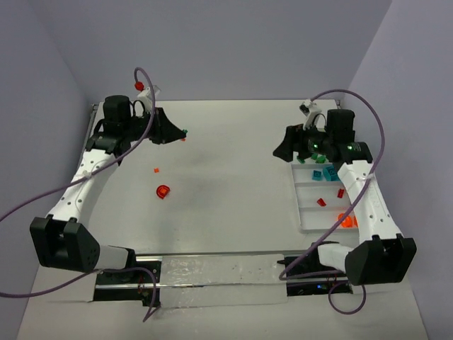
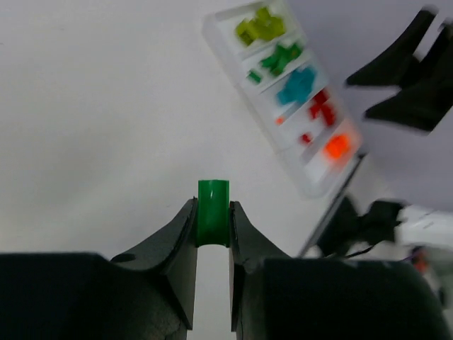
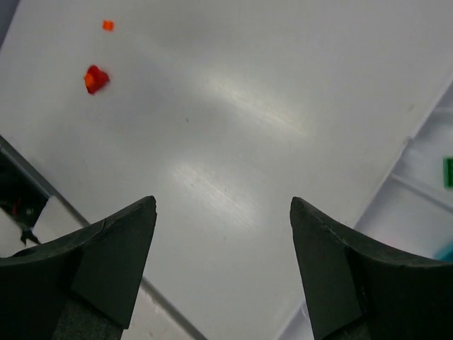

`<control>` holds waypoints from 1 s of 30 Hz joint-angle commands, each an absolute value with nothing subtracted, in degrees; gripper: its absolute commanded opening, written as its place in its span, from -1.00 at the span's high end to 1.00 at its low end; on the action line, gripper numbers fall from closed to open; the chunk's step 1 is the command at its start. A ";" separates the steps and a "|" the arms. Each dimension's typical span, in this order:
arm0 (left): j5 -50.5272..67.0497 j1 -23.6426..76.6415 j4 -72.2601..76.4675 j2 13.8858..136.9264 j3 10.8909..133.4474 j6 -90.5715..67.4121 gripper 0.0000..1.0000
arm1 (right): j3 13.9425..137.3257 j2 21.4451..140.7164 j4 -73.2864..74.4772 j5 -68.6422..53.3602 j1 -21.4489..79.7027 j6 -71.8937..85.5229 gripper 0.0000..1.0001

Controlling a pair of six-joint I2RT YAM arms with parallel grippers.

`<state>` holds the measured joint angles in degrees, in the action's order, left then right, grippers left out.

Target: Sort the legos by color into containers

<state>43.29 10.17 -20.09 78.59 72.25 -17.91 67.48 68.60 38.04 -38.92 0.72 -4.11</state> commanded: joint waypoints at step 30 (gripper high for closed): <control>48.53 16.74 10.99 75.70 56.66 -94.42 1.00 | 88.28 89.09 15.82 -43.37 35.68 15.73 0.08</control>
<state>46.48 15.81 5.18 77.55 57.31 -91.37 85.03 88.27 17.56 -42.03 35.75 14.18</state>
